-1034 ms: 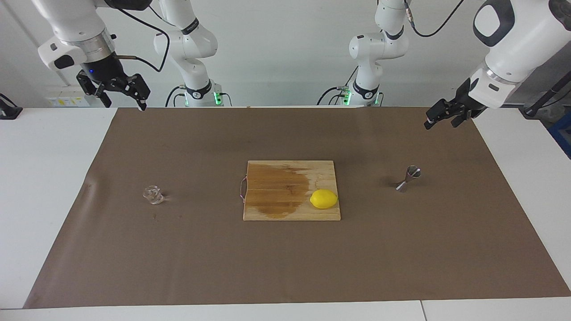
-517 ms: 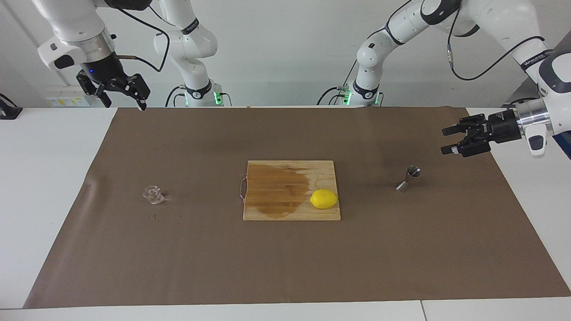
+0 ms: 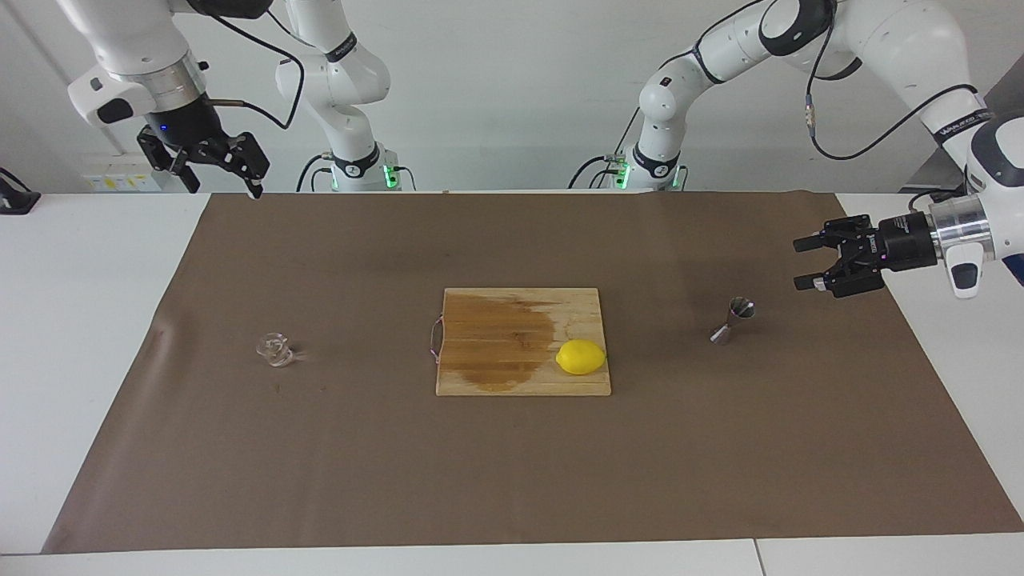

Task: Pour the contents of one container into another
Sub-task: 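Move the open left gripper toward the small metal cup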

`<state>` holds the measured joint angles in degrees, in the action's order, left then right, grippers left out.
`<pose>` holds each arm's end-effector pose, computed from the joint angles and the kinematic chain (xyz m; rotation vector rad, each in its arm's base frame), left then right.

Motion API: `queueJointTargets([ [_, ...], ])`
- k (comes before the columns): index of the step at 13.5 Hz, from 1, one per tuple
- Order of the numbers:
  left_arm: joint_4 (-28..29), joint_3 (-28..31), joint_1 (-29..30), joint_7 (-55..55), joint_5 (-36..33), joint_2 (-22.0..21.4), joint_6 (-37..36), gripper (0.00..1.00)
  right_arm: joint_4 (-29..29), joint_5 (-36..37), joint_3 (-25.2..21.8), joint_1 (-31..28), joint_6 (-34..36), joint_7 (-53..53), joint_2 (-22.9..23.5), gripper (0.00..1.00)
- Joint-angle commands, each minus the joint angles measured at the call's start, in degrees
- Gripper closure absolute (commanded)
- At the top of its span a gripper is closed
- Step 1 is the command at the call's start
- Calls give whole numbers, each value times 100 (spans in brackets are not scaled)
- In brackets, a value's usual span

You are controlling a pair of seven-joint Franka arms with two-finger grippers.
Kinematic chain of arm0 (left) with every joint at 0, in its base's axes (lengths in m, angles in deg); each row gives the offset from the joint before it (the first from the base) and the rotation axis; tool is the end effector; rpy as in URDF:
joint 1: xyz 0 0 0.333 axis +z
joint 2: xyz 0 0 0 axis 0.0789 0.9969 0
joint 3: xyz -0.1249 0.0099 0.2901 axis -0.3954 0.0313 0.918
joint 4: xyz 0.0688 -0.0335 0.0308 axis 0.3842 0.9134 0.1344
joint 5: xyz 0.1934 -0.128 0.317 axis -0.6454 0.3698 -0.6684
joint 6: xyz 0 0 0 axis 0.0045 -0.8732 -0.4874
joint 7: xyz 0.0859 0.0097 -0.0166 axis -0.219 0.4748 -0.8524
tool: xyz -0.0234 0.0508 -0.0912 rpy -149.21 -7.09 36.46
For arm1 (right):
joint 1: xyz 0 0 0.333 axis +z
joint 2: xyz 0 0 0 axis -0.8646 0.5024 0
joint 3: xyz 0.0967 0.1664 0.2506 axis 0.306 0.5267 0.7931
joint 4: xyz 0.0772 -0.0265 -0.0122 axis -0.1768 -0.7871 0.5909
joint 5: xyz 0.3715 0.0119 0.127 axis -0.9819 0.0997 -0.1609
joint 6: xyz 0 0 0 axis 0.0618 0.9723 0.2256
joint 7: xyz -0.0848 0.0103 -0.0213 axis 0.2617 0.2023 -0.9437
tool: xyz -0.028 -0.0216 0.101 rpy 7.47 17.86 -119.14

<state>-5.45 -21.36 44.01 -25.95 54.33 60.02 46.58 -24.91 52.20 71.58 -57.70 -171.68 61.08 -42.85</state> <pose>0.6594 0.0729 0.5139 2.1275 1.1869 -0.8730 0.5186 -0.0267 0.6456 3.1052 -0.1688 -0.0262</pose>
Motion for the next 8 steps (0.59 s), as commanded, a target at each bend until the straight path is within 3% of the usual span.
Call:
queueJointTargets([
  [1,-501,598,-625,-169,222,360,-135,0,-67,-134,7,-20,6,-50,-83,0],
  [3,-502,1046,-1037,-143,301,343,-92,0,-67,-134,7,-20,6,-41,-83,0],
  [4,-484,1579,-1423,-134,536,273,-91,0,-67,-134,7,-12,15,-41,-83,0],
  [7,-301,4065,-2916,-160,2054,62,-170,0,-67,-134,7,-12,15,-41,-83,0],
  [8,-169,4385,-3077,-169,2346,9,-170,0,-67,-134,7,-12,7,-50,-83,0],
])
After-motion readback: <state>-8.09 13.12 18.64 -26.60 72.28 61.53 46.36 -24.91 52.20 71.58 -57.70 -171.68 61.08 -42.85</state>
